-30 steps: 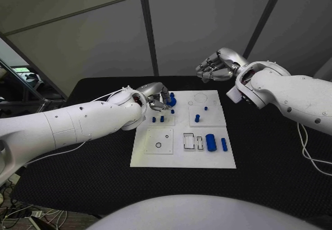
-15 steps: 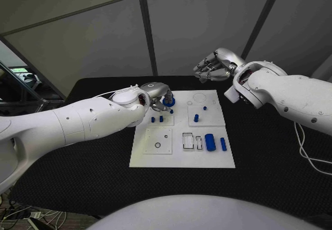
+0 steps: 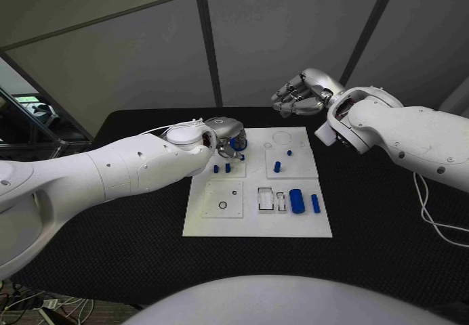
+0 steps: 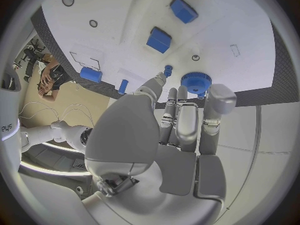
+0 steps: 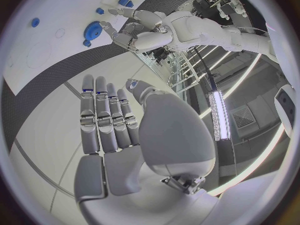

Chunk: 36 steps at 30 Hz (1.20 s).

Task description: Assemble the parts on the task board

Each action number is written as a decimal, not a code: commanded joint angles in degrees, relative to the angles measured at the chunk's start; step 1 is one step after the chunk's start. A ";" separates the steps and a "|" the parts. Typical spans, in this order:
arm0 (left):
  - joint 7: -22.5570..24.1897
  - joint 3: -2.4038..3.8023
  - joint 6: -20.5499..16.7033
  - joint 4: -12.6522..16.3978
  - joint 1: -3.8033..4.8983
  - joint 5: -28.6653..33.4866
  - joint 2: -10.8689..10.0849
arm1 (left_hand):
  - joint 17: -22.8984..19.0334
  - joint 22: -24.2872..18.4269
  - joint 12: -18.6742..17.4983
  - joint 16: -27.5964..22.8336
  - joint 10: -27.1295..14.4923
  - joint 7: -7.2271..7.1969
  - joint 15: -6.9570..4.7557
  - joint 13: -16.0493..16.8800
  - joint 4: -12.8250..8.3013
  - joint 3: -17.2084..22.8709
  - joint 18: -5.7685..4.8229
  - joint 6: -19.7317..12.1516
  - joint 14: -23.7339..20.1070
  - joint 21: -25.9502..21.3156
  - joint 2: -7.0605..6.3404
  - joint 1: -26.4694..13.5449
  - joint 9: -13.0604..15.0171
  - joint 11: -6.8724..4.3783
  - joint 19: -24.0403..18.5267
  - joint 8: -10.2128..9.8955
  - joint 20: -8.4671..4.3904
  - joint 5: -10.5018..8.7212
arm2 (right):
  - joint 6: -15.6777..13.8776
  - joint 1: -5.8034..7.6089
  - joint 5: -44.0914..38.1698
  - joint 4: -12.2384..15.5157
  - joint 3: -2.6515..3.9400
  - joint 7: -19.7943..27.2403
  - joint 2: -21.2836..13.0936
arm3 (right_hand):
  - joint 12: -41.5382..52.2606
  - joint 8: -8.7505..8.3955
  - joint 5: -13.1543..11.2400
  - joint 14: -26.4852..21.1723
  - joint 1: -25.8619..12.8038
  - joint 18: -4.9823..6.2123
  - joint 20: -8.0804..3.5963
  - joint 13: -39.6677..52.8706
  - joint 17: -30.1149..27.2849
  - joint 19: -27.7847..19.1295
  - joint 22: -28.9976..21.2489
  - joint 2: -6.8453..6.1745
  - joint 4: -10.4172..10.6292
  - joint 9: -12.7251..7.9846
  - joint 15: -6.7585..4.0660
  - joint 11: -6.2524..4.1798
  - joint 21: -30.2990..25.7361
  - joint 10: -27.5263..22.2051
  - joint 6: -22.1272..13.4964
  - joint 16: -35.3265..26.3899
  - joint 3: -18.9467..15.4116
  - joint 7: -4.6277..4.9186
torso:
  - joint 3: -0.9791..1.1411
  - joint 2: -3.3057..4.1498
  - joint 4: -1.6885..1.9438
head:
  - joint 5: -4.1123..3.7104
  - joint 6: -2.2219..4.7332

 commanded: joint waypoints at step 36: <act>3.35 0.08 3.36 -4.11 -1.40 1.20 2.82 | 0.68 6.37 -2.18 0.79 4.05 0.02 -0.49 -0.76 -1.09 4.42 0.55 2.67 1.38 5.19 0.94 1.81 -0.26 -0.78 1.67 -1.81 -0.35 0.07 | 0.02 0.09 -0.22 0.63 0.04 0.43 0.30 | -0.29 -0.10 0.36 0.06 0.50 0.25 0.13 0.02 -0.11 0.38 -0.08 0.16 -0.17 -0.02 0.24 0.20 -0.27 -0.10 -0.11 -0.07 0.30 -0.14 | -0.01 0.11 0.02 | -0.34 -0.01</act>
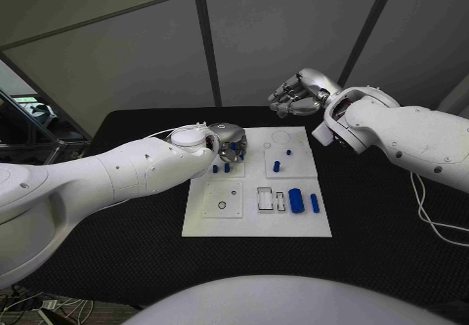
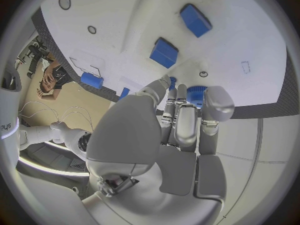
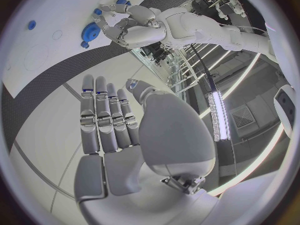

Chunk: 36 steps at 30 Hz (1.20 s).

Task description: Assemble the parts on the task board

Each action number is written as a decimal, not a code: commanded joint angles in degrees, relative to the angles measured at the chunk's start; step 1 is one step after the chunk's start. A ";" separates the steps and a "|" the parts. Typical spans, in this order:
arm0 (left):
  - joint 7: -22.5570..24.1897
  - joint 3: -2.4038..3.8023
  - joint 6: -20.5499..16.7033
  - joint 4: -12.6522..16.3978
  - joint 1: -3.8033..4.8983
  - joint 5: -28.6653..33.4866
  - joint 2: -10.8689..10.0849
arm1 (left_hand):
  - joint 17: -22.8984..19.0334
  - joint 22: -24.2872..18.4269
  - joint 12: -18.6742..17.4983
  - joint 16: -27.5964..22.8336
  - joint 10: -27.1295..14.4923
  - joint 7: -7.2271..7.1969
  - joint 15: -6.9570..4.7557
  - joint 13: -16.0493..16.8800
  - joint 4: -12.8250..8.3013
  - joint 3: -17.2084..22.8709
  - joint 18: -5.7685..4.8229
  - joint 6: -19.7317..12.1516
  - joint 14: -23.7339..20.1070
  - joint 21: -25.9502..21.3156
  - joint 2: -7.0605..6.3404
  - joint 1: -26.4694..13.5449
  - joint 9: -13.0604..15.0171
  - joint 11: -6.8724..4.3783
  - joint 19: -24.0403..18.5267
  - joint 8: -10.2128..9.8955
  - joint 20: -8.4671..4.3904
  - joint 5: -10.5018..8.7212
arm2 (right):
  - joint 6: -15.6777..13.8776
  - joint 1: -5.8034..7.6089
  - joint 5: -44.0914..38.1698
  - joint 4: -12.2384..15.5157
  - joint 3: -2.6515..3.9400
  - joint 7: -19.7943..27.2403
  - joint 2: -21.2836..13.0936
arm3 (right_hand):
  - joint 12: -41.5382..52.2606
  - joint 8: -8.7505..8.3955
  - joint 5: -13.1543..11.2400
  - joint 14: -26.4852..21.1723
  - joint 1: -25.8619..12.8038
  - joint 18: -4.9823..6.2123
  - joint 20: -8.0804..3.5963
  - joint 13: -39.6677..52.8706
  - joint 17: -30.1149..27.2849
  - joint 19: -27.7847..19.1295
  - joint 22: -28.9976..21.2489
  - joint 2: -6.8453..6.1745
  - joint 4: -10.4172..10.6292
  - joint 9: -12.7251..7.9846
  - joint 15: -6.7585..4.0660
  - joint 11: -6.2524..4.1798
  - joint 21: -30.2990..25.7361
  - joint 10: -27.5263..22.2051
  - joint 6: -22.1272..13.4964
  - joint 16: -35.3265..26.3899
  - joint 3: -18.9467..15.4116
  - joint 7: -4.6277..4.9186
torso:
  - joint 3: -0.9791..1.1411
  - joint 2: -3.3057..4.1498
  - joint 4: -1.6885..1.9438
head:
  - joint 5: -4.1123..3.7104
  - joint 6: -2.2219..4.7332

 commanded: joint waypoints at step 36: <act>2.22 0.43 -2.38 -1.01 -0.56 3.33 -0.56 | 0.49 8.34 -7.87 0.36 8.46 0.99 -0.10 -0.90 -1.81 6.14 -2.39 4.62 1.27 4.99 0.05 -0.55 0.01 -0.29 1.76 -2.99 -0.48 -0.26 | -0.06 0.11 -0.13 0.18 0.04 0.37 0.21 | -0.30 -0.09 0.35 0.07 0.49 0.23 0.13 0.02 -0.14 0.42 -0.07 0.22 -0.15 -0.02 0.26 0.23 -0.31 -0.09 -0.10 -0.06 0.35 -0.09 | 0.00 -0.03 0.11 | -0.48 -0.01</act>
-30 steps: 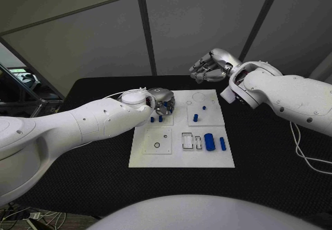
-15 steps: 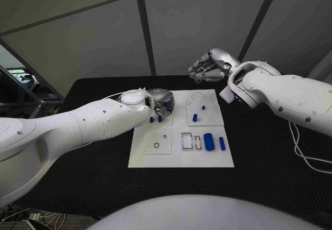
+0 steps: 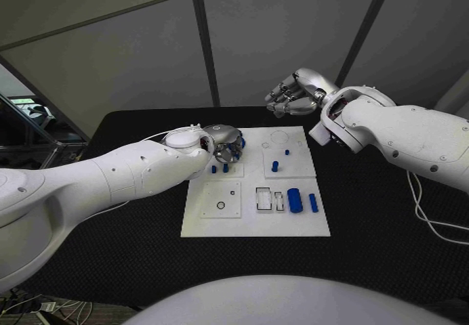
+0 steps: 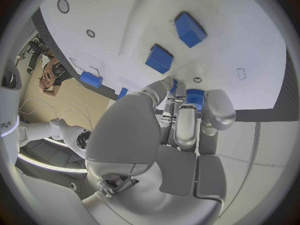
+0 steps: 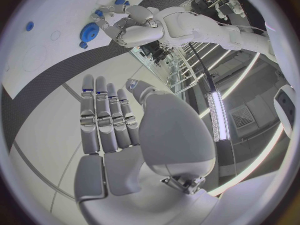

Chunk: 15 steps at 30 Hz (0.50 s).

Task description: Assemble the parts on the task board

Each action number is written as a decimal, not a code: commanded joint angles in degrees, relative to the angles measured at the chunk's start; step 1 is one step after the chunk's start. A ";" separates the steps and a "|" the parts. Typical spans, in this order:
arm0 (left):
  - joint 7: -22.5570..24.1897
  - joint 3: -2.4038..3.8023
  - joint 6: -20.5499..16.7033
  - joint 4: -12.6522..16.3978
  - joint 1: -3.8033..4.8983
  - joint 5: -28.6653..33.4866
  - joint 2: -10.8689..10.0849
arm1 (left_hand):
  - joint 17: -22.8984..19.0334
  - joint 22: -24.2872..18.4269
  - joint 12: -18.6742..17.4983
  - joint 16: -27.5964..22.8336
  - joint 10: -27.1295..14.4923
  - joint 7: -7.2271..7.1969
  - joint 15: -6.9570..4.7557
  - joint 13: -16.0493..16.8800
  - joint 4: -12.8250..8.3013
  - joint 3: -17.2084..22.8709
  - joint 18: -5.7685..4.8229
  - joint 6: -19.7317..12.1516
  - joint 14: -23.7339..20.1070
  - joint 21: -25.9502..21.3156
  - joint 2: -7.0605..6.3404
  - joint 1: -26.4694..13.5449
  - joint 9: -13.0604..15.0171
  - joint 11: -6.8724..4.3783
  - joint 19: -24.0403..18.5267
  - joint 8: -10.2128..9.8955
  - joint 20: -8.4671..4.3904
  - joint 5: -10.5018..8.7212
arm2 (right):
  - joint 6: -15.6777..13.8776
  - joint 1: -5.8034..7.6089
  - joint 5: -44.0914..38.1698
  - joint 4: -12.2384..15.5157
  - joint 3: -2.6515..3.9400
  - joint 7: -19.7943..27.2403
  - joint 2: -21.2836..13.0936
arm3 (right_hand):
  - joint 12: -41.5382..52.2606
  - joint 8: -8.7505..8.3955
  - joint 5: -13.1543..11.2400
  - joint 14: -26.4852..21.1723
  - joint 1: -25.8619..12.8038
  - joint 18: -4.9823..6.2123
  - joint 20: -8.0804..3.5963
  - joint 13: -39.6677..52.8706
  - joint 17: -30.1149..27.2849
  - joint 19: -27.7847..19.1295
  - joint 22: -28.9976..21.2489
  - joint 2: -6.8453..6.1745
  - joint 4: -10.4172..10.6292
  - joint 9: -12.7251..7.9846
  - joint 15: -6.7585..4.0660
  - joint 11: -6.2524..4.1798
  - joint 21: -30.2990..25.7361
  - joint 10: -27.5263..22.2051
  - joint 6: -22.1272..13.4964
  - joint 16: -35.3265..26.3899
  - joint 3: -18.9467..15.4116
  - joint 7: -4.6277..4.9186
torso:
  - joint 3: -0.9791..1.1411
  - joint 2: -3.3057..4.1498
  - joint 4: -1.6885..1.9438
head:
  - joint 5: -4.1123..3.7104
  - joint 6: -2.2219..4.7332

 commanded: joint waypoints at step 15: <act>0.47 3.95 -1.55 2.86 0.16 1.76 -2.04 | -0.11 8.38 -1.70 0.05 1.12 0.02 0.21 -0.10 -0.31 0.72 -2.37 0.76 0.28 0.57 -0.14 -0.85 0.07 0.14 0.40 -0.78 0.22 -0.27 | 0.01 0.10 -0.11 -0.10 0.04 0.34 0.10 | -0.30 -0.09 0.36 0.07 0.51 0.23 0.12 0.02 -0.12 0.43 -0.08 0.28 -0.15 -0.02 0.26 0.23 -0.33 -0.09 -0.09 -0.06 0.39 -0.08 | -0.07 -0.05 0.22 | 0.38 -0.01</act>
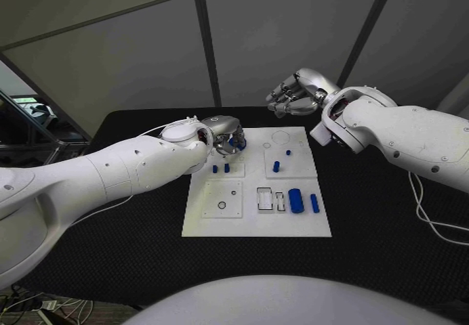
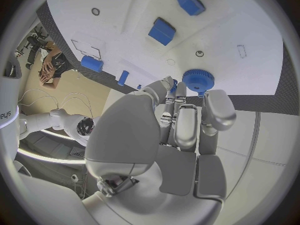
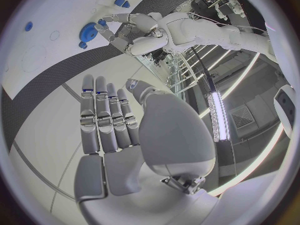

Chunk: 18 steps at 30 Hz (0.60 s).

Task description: Assemble the parts on the task board

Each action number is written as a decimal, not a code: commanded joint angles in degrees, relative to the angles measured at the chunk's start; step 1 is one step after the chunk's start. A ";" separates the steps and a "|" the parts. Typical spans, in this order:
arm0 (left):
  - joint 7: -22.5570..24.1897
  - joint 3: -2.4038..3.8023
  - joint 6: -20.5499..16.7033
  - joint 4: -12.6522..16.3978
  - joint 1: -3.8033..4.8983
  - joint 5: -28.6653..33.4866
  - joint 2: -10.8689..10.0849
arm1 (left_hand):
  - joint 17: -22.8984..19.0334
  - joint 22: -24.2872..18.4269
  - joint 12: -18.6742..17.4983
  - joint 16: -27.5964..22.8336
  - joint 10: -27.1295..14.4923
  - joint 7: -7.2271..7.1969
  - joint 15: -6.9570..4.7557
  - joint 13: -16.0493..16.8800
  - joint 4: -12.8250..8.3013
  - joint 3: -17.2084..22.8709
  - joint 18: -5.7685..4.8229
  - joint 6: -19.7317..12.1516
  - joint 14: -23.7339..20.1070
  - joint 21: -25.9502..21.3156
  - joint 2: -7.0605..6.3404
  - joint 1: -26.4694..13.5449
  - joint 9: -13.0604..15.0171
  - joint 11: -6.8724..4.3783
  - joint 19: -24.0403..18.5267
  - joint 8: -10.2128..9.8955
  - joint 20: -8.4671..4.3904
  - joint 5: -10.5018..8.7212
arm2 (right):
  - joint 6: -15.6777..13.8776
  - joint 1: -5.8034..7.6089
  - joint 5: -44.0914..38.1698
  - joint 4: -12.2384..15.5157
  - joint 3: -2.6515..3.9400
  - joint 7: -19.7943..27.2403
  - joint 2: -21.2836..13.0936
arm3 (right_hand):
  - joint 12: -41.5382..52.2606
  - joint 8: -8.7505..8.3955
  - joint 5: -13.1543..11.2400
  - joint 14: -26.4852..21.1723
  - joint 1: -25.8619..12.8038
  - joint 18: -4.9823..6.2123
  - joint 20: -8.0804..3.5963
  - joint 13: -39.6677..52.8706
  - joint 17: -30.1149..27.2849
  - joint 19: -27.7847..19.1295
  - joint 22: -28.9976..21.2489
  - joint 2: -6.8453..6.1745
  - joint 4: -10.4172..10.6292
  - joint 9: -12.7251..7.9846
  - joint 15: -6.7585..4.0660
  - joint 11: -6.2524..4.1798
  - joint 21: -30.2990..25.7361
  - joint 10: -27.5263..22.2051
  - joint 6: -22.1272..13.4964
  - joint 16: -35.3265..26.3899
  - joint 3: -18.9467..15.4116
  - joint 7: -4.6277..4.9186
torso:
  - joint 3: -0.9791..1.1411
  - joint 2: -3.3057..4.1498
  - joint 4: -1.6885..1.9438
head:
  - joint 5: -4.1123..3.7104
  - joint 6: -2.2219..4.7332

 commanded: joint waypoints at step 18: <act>-1.18 0.76 3.59 2.80 0.03 2.83 -4.96 | -0.14 8.36 -1.55 -0.01 0.70 0.13 0.36 -0.11 0.31 0.36 -2.36 0.59 0.26 0.30 -0.11 -1.35 0.06 0.14 0.25 -0.73 0.21 -0.32 | 0.13 0.10 -0.11 0.23 0.04 0.15 -0.41 | -0.31 -0.09 0.35 0.08 0.45 0.22 0.13 0.02 -0.09 0.44 -0.08 0.29 0.03 -0.02 0.28 0.26 -0.35 -0.09 -0.09 -0.06 0.24 -0.05 | 0.04 0.08 -0.29 | 0.88 -0.01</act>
